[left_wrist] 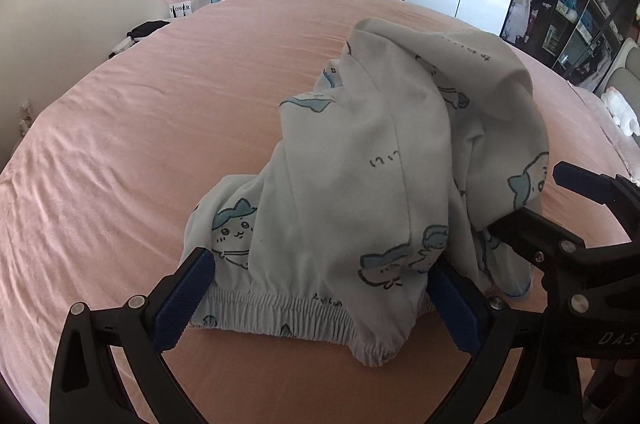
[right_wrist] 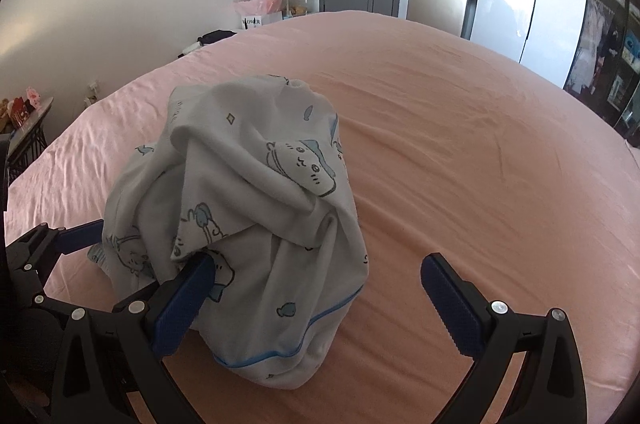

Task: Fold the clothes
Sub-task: 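Lower both grippers onto the elastic waistband of the grey pants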

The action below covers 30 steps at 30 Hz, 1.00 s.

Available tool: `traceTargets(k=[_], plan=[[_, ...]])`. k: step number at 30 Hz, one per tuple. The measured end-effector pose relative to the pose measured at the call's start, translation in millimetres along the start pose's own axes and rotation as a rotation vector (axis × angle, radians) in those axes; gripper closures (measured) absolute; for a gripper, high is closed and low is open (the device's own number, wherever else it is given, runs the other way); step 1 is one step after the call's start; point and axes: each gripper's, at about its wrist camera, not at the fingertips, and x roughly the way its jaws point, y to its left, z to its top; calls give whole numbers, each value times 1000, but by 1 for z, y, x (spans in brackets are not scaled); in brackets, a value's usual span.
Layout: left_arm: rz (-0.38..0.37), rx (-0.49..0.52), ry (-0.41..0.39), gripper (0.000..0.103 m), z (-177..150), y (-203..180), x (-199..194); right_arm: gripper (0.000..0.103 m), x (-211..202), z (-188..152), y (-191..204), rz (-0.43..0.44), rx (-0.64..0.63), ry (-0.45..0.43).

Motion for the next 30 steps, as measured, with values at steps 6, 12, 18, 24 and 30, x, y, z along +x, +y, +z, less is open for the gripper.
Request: traceTargets(k=[6, 12, 18, 24, 30], plan=[[-31, -47, 1, 0, -2, 9, 9, 3, 12, -2, -1, 36, 14, -1], [-9, -53, -10, 0, -5, 5, 12, 19, 17, -5, 3, 74, 14, 2], [-5, -57, -16, 0, -9, 4, 14, 33, 21, -7, 6, 109, 18, 8], [12, -57, -27, 0, -15, -1, 13, 49, 27, -9, 8, 136, 38, 9], [6, -61, -26, 0, -19, -3, 12, 54, 30, -12, 7, 145, 73, 1]])
